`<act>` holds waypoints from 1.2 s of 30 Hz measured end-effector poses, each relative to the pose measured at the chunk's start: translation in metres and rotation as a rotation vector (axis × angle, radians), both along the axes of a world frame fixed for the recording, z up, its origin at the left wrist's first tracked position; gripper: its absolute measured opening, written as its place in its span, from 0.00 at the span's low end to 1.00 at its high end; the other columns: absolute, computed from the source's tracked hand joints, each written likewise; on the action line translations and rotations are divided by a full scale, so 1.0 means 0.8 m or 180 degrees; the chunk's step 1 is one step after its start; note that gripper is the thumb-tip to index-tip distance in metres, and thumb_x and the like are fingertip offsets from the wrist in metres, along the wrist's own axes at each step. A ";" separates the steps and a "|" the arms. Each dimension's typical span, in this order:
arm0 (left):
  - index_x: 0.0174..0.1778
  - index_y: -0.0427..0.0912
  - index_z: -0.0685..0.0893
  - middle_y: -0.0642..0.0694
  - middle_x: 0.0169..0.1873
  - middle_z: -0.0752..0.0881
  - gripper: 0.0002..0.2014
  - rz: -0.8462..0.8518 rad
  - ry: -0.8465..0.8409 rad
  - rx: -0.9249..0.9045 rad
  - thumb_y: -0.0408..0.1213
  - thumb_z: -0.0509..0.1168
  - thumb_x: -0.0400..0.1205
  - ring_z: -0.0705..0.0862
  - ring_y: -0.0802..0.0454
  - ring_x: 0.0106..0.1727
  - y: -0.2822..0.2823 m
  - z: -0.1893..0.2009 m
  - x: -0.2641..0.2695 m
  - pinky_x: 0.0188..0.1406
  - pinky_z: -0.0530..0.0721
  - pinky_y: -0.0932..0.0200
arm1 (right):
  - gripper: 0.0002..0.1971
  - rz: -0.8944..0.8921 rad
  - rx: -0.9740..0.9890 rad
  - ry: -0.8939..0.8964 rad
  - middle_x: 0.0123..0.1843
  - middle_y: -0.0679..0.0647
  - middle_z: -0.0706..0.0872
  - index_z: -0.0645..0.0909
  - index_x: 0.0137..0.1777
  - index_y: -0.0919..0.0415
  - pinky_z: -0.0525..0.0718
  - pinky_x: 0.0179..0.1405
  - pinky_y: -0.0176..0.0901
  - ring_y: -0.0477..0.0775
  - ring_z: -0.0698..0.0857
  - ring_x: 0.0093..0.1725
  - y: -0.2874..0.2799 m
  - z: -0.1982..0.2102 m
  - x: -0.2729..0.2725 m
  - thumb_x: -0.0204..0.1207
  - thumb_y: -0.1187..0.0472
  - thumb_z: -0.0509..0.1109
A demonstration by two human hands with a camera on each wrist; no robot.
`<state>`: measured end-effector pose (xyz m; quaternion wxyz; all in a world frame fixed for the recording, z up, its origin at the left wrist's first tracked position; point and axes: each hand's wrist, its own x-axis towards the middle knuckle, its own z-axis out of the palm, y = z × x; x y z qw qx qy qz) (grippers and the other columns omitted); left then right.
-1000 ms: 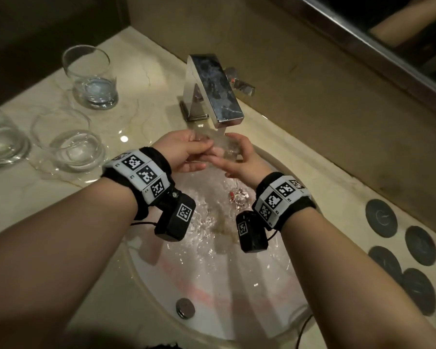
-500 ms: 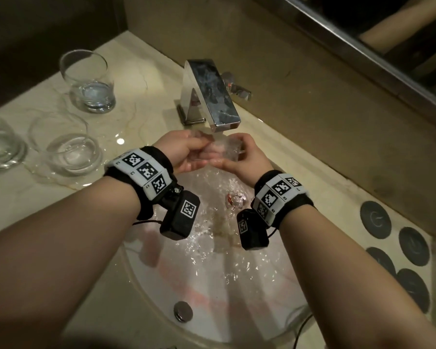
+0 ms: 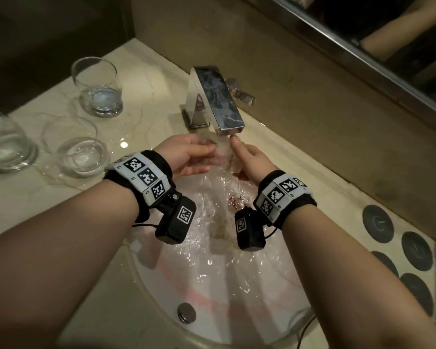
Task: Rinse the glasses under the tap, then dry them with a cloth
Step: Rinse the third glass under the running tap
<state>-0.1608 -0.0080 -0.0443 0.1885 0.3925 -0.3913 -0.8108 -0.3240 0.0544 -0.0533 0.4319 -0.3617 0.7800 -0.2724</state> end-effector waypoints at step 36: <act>0.45 0.40 0.79 0.43 0.39 0.87 0.06 -0.0808 -0.0732 -0.1205 0.25 0.64 0.80 0.87 0.56 0.36 0.005 0.011 -0.008 0.34 0.86 0.65 | 0.47 0.0563 -0.0031 0.0054 0.69 0.50 0.76 0.58 0.79 0.56 0.78 0.55 0.40 0.50 0.79 0.64 0.019 -0.003 0.011 0.64 0.54 0.83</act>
